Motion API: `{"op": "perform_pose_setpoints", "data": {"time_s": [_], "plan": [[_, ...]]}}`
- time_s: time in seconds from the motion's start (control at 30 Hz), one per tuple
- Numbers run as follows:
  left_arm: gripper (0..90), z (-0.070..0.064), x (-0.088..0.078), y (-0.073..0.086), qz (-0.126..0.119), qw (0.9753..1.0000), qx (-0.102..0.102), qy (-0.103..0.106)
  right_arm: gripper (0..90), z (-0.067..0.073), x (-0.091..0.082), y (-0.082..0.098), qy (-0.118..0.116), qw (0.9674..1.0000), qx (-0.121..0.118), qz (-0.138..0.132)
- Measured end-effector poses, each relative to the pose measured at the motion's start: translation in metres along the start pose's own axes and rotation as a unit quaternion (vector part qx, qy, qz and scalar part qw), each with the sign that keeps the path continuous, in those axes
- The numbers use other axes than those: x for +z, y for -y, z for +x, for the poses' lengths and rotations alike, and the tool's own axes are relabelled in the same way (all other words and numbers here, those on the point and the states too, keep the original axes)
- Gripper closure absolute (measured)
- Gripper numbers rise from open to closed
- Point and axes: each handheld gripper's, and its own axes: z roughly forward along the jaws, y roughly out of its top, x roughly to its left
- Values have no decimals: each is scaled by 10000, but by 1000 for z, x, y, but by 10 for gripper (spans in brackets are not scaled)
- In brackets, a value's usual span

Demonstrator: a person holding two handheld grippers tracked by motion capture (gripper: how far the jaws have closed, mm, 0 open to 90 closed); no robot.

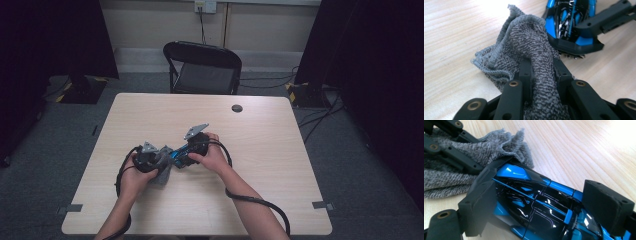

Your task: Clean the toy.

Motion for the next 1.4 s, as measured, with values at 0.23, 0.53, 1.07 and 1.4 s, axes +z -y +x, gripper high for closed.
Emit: {"op": "perform_pose_setpoints", "data": {"time_s": [0.23, 0.53, 1.07, 1.4], "plan": [[736, -14, -5, 3, 184, 9997, 3, 145, 126, 1, 0, 2, 24, 10000, 20, -64], [736, -29, -10, 6, 296, 9990, 89, 337, 126, 2, 0, 0, 39, 10000, 10, -23], [738, -58, -6, 3, 343, 9980, 283, 448, 127, 3, 1, 0, 46, 10000, 14, -25], [737, -61, -6, 4, 342, 9966, 370, 659, 128, 3, 1, -1, 34, 10000, 17, -16]]}}
